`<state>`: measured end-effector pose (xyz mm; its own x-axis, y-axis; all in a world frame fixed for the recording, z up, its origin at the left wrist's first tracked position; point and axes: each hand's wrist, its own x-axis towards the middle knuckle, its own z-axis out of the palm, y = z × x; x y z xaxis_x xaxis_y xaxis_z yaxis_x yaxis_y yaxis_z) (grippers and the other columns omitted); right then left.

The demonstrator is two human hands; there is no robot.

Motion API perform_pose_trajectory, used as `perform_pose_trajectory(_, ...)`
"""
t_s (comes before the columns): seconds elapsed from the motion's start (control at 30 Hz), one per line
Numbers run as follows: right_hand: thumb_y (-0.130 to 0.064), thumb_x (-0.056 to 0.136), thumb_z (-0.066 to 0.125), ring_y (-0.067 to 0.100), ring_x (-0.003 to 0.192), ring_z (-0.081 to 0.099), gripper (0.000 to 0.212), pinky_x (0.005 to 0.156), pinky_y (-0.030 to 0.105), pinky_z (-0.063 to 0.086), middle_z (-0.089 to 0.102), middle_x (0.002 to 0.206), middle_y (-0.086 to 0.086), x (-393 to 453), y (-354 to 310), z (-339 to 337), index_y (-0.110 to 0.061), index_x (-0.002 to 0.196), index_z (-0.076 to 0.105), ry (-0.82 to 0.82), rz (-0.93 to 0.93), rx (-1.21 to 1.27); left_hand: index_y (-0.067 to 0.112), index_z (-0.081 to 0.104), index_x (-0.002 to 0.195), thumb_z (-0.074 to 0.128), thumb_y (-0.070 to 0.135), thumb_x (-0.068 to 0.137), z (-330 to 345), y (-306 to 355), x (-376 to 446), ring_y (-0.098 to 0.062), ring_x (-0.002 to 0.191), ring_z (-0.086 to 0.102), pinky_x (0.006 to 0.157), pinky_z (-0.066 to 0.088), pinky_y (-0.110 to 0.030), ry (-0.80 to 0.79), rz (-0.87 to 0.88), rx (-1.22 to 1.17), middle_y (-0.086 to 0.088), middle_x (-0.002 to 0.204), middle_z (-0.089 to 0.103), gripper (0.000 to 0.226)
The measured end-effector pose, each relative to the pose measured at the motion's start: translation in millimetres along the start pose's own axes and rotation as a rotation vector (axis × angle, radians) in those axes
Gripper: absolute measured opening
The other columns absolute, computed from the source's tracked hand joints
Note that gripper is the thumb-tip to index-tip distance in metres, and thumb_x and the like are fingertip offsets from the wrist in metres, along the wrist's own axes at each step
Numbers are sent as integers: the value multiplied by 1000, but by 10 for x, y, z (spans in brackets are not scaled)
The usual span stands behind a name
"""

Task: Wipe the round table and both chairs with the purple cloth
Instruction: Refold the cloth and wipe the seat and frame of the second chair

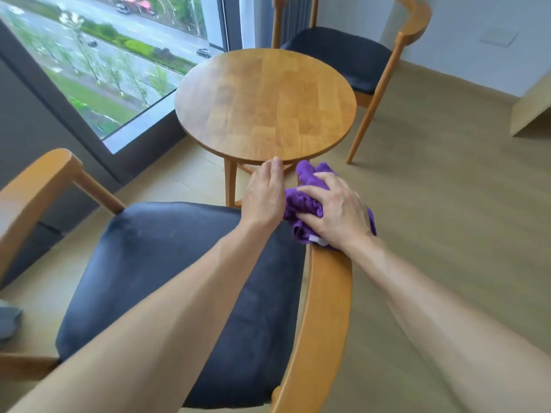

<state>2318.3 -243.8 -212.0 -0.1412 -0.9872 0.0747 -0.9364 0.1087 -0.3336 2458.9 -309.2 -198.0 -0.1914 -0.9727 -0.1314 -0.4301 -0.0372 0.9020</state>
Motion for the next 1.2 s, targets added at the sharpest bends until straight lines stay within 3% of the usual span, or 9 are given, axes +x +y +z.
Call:
perform_pose_trajectory(0.07, -48, 77, 72, 26, 130, 46, 47, 102, 40, 42, 51, 142, 2, -389, -97, -29, -33, 122, 68, -6, -11, 4, 9, 43, 146, 30, 20, 108, 12, 48, -26, -28, 136, 41, 110, 34, -40, -66, 85, 89, -10, 147, 48, 41)
perform_pose_trajectory(0.27, -56, 76, 62, 23, 140, 41, 48, 114, 51, 35, 52, 145, 0, -1363, -363, 54, -35, 119, 68, 7, -34, 66, 13, 47, 145, 22, 28, 110, 123, 45, -261, -20, 140, 40, 114, 33, -42, -217, 252, 179, -5, 147, 50, 46)
perform_pose_trajectory(0.43, -57, 70, 63, 25, 151, 20, 49, 116, 59, 26, 37, 157, 3, -852, -328, 40, -35, 114, 69, -104, -30, -78, 12, 50, 140, 22, 29, 108, -57, -19, -191, -20, 134, 43, 106, 39, -44, -160, 315, 289, -2, 140, 54, 46)
perform_pose_trajectory(0.53, -51, 70, 71, 25, 153, 9, 48, 111, 63, 30, 22, 162, 1, -200, -252, 3, -34, 115, 65, -188, 64, -146, 13, 47, 142, 27, 24, 108, -188, -72, -72, -21, 134, 42, 104, 40, -45, -131, 335, 393, -1, 142, 52, 41)
perform_pose_trajectory(0.67, -50, 69, 74, 30, 134, 36, 44, 97, 44, 47, 42, 142, 4, 443, -201, 9, -28, 106, 68, -184, 69, -199, 19, 49, 142, 26, 29, 109, -274, -122, 74, -19, 134, 41, 106, 39, -44, -102, 375, 450, 1, 143, 52, 41)
perform_pose_trajectory(0.8, -53, 69, 72, 30, 113, 48, 40, 87, 39, 49, 48, 115, 4, 540, -194, 43, -28, 101, 67, -160, 86, -233, 25, 59, 133, 29, 40, 107, -262, -133, 77, -20, 127, 48, 107, 37, -43, -43, 337, 301, 1, 137, 55, 43)
perform_pose_trajectory(0.9, -51, 71, 71, 28, 116, 47, 42, 83, 39, 48, 48, 114, 4, 375, -178, 51, -28, 105, 65, -89, 52, -245, 28, 58, 134, 27, 45, 106, -203, -128, 14, -18, 128, 48, 109, 36, -43, -68, 331, 307, 3, 137, 54, 45)
perform_pose_trajectory(1.03, -45, 71, 72, 27, 129, 41, 52, 94, 42, 49, 49, 131, 4, 80, -243, 59, -26, 119, 63, -30, 28, -234, 31, 56, 137, 26, 48, 106, -142, -61, -100, -17, 133, 45, 110, 32, -40, -124, 336, 321, 6, 140, 53, 46)
perform_pose_trajectory(1.2, -43, 73, 70, 28, 125, 48, 55, 101, 44, 47, 53, 130, 6, -423, -370, 119, -22, 123, 63, 77, 66, -212, 29, 55, 137, 27, 49, 106, -84, 20, -323, -19, 133, 45, 110, 35, -43, -268, 314, 314, 1, 142, 51, 46)
